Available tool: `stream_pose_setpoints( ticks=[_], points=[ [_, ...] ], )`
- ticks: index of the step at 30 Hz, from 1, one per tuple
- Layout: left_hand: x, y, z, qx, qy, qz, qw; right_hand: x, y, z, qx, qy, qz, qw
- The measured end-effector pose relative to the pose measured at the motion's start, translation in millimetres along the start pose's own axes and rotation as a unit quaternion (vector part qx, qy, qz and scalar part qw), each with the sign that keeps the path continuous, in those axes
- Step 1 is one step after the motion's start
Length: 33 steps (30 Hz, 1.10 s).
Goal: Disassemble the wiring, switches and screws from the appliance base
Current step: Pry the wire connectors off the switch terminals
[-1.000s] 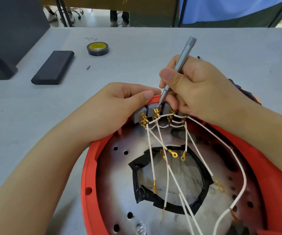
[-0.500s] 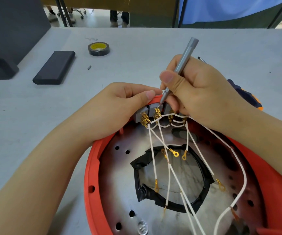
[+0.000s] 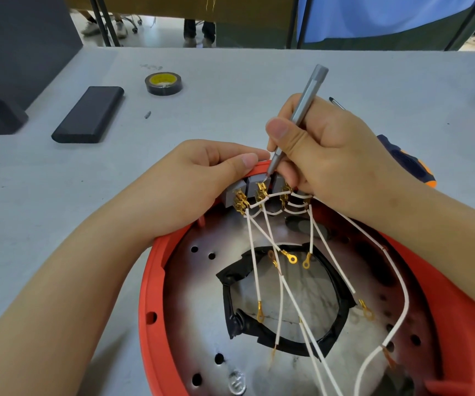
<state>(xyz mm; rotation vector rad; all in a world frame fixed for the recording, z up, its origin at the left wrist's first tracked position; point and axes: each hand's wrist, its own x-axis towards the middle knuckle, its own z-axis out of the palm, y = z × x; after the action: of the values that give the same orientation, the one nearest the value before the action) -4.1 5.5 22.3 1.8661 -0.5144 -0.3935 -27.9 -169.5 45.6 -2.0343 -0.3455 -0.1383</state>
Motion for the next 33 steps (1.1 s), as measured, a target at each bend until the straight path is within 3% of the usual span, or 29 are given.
stream_pose_setpoints(
  ticks=[7, 23, 28, 33],
  points=[
    [0, 2, 1, -0.003, 0.000, -0.004, 1.000, 3, 0, -2, -0.016, -0.013, 0.004, 1.000],
    [-1, 3, 0, 0.028, 0.003, 0.006, 1.000, 37, -20, -8, -0.093, -0.176, 0.121, 0.972],
    [-1, 4, 0, 0.030, -0.004, 0.011, 0.999, 41, -22, -6, -0.099, -0.173, 0.134, 0.971],
    [0, 2, 0, 0.017, 0.004, 0.005, 1.000, 13, -9, -4, -0.007, -0.055, 0.046, 0.997]
  ],
)
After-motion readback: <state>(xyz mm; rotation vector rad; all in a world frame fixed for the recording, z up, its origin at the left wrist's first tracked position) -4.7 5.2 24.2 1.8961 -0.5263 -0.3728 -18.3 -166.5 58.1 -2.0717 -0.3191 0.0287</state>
